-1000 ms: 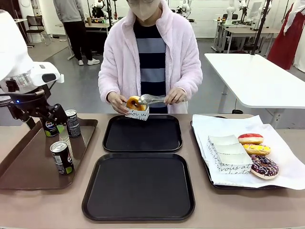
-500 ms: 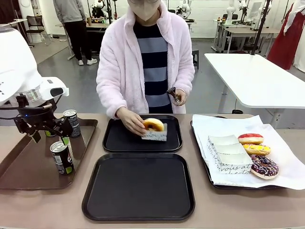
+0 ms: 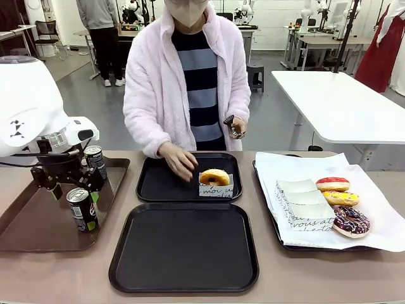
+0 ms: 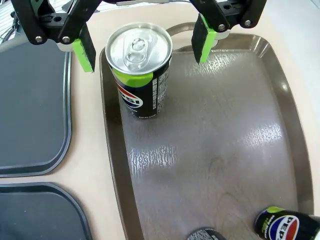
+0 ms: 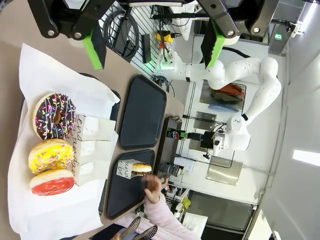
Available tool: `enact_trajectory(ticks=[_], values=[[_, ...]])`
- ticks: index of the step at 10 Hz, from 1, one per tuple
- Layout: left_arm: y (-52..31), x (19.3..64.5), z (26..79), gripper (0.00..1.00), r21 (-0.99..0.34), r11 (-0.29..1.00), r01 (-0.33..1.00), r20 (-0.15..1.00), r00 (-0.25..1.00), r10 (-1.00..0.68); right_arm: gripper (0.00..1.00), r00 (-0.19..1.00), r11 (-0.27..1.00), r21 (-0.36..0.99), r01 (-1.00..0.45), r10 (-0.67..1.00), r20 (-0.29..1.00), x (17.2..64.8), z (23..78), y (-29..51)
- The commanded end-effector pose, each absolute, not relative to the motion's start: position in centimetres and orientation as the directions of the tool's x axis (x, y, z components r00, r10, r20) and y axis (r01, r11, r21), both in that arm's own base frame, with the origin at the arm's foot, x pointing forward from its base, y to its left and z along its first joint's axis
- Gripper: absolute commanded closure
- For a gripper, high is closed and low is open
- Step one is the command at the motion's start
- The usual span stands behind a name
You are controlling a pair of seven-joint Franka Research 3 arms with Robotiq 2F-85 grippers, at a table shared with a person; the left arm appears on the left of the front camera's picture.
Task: Set up donuts and drinks on trays.
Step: Pick up one Pepsi coke and place it on the Flat Tray.
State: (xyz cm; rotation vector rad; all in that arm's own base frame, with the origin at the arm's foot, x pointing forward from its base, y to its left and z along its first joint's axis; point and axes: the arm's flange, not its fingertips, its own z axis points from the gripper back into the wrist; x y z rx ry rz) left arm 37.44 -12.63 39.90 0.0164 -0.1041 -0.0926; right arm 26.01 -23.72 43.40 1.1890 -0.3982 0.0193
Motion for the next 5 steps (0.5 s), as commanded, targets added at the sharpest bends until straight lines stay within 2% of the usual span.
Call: enact_trajectory(ticks=[1,4,5], values=[[-13.06,38.26,38.97,0.0,0.015,0.999,0.046,0.114,0.992,-0.048,0.0,0.927,0.371,0.899,-0.234,-0.193,0.321,26.04,43.39,-23.92],[-13.03,38.63,38.32,0.0,0.015,0.999,0.046,0.1,0.994,-0.047,0.0,0.927,0.371,0.899,-0.234,-0.193,0.321,26.04,43.39,-23.92],[-12.91,38.58,38.18,0.36,0.003,0.999,0.052,0.096,0.994,-0.052,0.0,0.927,0.371,0.899,-0.234,-0.193,0.321,26.04,43.39,-23.92]])
